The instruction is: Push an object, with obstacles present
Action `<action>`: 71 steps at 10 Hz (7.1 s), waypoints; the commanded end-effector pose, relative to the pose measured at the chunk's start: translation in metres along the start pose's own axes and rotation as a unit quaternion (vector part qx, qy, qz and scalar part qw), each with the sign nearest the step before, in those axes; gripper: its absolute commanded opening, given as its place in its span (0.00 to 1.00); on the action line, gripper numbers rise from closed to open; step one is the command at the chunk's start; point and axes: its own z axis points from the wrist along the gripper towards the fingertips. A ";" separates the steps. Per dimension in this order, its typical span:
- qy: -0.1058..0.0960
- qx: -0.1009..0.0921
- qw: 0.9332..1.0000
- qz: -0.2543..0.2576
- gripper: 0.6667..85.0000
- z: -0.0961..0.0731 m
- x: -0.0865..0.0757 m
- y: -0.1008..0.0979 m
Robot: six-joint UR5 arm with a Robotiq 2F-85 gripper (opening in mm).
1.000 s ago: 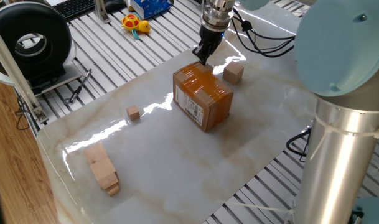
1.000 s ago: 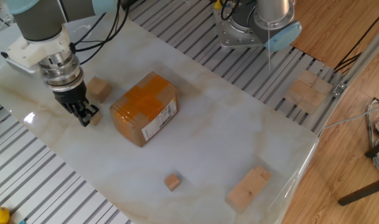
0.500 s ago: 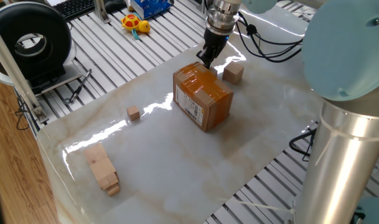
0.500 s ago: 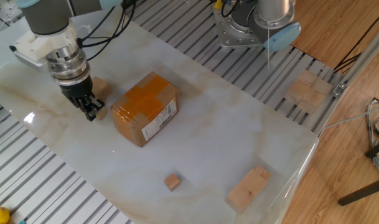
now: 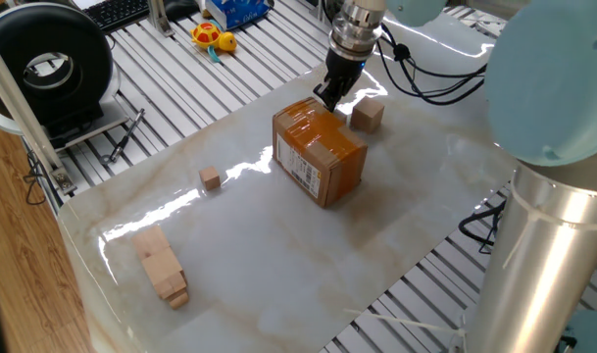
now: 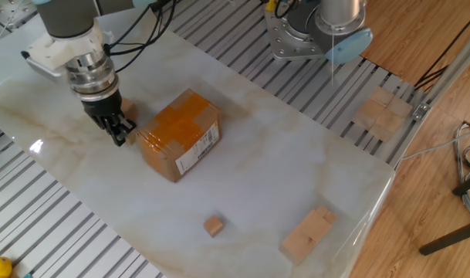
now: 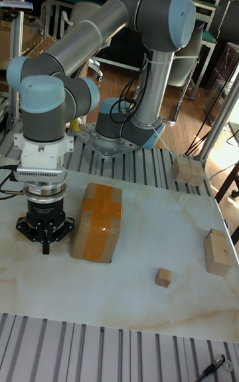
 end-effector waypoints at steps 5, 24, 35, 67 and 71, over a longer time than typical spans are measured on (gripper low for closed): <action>-0.008 0.001 1.000 0.010 0.01 -0.002 0.014 0.002; -0.022 0.015 1.000 0.000 0.01 -0.013 0.040 -0.012; -0.013 0.011 1.000 0.000 0.01 -0.014 0.036 -0.001; -0.020 0.003 1.000 -0.004 0.01 -0.020 0.122 -0.016; -0.012 0.000 1.000 0.004 0.01 -0.026 0.116 -0.003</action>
